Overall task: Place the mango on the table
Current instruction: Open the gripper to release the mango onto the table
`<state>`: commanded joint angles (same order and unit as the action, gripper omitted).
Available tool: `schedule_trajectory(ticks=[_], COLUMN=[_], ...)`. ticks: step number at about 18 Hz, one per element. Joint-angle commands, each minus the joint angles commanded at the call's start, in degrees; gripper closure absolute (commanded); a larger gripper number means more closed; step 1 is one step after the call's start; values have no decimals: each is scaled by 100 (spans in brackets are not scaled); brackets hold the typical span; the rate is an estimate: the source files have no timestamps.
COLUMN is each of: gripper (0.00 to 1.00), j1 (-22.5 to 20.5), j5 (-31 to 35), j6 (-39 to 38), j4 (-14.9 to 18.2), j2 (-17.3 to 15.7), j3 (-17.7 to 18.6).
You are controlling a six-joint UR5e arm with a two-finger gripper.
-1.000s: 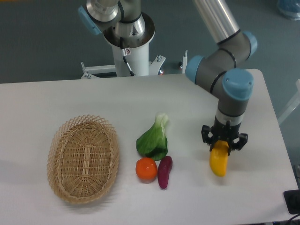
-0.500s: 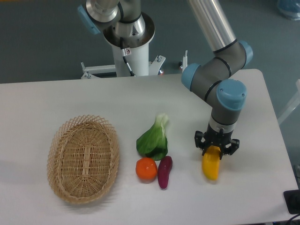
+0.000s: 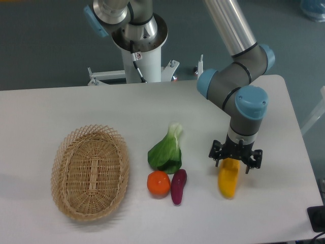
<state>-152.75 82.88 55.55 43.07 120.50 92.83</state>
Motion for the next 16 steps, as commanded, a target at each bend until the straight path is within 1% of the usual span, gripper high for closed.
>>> schedule_trajectory(ticks=[1,5,7,8,9,11,12,14,16], gripper=[0,0,0,0,0,0,0,0,0], j1=[0,-52,-97,-149,-245,-438,-613,-755,-817], j5=[61,378,466,553,606,633,633,616,615], j6=[9,35,349,752,1026,1501,1834,2100,2145], j4=[-17,44,149,419,622,922,1097,1178,1204], j2=[-35,-412,-615,-763,-904,-1159,-1352,-1476,-1494], j3=[-88,-335,-423,-449,-450,-450,-432,-415,-423])
